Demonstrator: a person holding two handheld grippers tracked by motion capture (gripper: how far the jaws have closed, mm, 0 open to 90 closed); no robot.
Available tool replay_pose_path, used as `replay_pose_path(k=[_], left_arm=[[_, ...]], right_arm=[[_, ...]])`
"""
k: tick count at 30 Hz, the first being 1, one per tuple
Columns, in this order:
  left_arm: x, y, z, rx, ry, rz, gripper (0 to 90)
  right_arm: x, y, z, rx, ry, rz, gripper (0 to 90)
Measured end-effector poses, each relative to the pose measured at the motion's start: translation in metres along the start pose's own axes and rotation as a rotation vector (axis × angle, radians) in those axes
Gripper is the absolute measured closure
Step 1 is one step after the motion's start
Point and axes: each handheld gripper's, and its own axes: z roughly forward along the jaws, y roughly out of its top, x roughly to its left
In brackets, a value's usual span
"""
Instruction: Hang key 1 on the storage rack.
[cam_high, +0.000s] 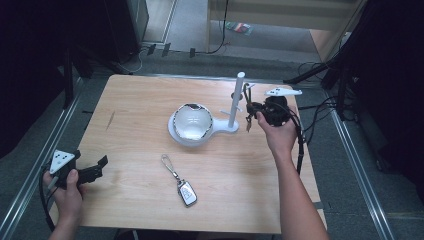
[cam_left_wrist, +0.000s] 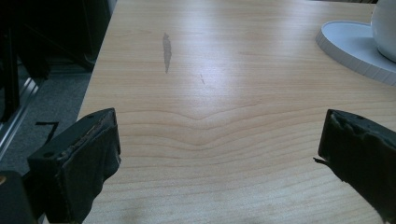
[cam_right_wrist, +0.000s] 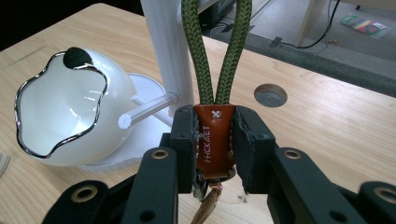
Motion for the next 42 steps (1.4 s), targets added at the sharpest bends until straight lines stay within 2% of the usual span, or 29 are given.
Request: replay_pose_path(k=[15,19,25,34,42], left_arm=[[0.0,0.0,0.0,0.003,-0.002,0.001,0.0],[0.0,0.0,0.0,0.004,-0.001,0.0,0.0],[0.0,0.0,0.0,0.004,-0.002,-0.001,0.0],[0.0,0.0,0.0,0.004,-0.002,-0.002,0.0],[0.0,0.0,0.0,0.002,-0.003,-0.002,0.0]], right_arm=[[0.006,-0.002,0.013,0.019,0.004,-0.01,71.4],[0.008,-0.002,0.017,0.016,0.009,0.006,71.1],[0.01,-0.002,0.022,0.011,-0.008,-0.007,69.6],[0.012,-0.003,0.021,0.015,-0.023,-0.031,67.2],[0.013,-0.006,0.019,0.013,-0.02,-0.029,66.2]])
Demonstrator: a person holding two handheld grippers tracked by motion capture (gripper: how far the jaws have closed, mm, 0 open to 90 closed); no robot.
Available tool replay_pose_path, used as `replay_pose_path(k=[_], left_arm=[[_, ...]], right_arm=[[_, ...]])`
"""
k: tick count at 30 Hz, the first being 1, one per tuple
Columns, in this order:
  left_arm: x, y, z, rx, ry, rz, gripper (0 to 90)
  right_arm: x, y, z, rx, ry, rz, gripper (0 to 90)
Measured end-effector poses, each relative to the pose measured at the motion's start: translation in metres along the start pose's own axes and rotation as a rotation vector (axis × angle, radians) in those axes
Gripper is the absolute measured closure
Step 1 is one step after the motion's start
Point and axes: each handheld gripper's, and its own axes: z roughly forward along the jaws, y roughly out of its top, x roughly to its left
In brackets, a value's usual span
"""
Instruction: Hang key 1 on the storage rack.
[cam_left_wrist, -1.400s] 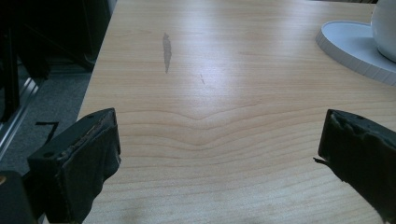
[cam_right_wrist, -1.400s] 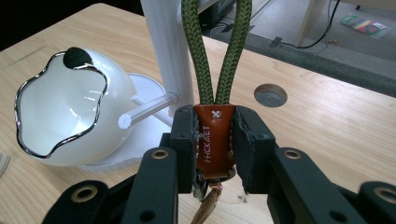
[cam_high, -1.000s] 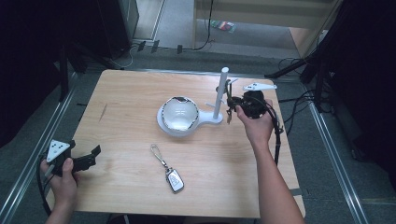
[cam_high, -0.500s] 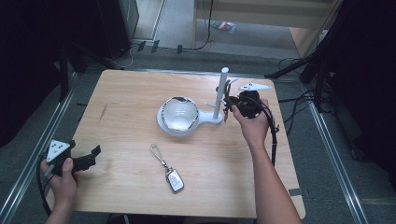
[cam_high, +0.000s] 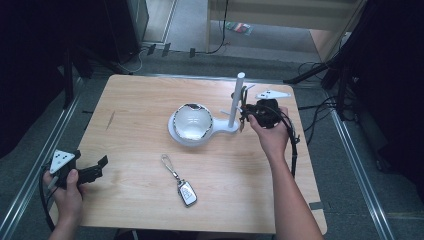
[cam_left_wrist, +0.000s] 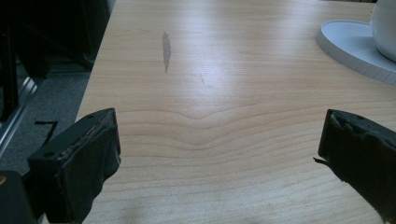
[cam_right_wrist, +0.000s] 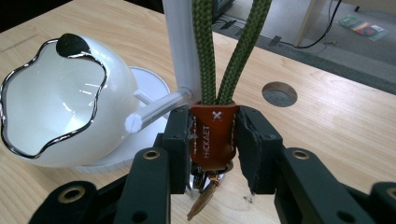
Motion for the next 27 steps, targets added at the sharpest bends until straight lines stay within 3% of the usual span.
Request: replay_pose_path(k=[15,20,27], left_arm=[[0.0,0.0,0.0,0.0,0.0,0.0,0.0],[0.0,0.0,0.0,0.001,0.0,0.002,0.0],[0.0,0.0,0.0,-0.001,0.0,0.002,0.0]], right_arm=[[0.006,-0.005,-0.006,0.021,-0.008,-0.014,61.8],[0.012,-0.007,-0.011,0.05,-0.03,-0.048,60.6],[0.02,-0.009,-0.017,0.077,-0.044,-0.056,60.1]])
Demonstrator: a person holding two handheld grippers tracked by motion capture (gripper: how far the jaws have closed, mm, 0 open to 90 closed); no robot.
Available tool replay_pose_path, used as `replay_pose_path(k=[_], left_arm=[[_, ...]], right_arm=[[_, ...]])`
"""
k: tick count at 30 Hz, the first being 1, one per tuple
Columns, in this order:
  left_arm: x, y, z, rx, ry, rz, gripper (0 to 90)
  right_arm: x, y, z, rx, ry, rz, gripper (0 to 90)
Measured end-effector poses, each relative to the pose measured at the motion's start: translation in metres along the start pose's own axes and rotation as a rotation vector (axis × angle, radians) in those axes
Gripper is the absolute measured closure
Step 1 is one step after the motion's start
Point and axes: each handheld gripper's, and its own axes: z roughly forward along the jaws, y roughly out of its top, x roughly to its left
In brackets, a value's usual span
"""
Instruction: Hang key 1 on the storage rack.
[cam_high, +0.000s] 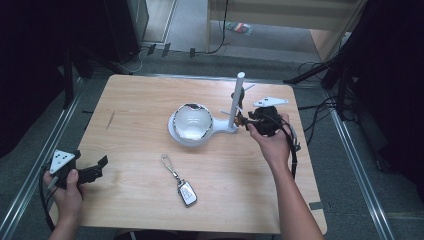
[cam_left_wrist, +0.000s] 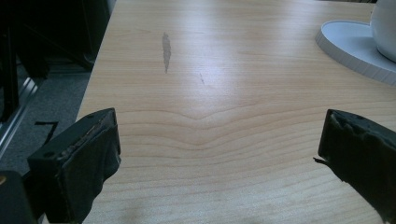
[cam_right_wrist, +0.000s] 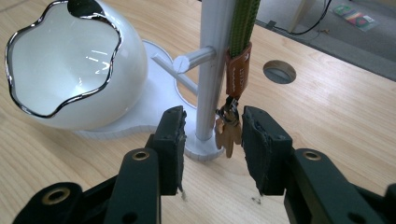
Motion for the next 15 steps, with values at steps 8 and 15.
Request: replay_pose_path(k=[8,15], left_arm=[[0.0,0.0,0.0,0.001,0.0,-0.002,0.0],[0.0,0.0,0.0,0.0,0.001,-0.002,0.0]], right_arm=[[0.007,-0.004,-0.003,0.029,0.021,-0.021,53.8],[0.018,-0.006,-0.005,0.045,0.005,-0.027,38.8]])
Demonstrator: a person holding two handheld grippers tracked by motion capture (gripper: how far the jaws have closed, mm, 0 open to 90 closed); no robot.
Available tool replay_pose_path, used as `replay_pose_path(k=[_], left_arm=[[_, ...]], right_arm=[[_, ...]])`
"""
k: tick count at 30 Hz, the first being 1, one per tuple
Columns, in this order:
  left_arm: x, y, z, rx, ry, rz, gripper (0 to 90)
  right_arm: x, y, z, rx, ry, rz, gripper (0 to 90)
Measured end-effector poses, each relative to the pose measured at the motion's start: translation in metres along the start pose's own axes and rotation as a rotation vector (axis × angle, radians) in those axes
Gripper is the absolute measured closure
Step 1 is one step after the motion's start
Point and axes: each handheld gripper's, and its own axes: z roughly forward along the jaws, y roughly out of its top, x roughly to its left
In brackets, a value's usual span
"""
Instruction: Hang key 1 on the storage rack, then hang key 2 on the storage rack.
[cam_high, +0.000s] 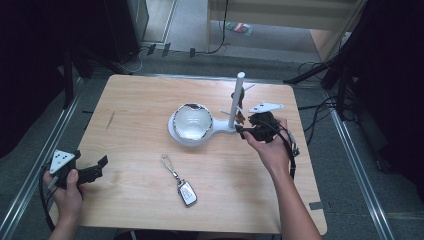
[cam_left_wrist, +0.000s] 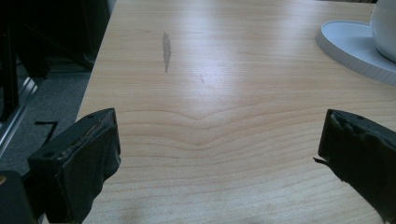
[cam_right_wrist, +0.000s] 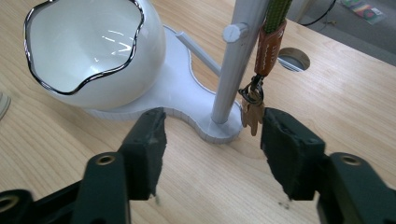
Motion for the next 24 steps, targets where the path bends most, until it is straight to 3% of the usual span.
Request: replay_pose_path(k=[4,24], left_arm=[[0.0,0.0,0.0,0.001,0.0,0.002,0.0],[0.0,0.001,0.001,0.012,0.002,0.002,0.0]], right_arm=[[0.005,-0.001,-0.002,0.017,-0.004,0.002,33.4],[0.03,-0.003,0.0,0.146,0.054,-0.073,34.8]])
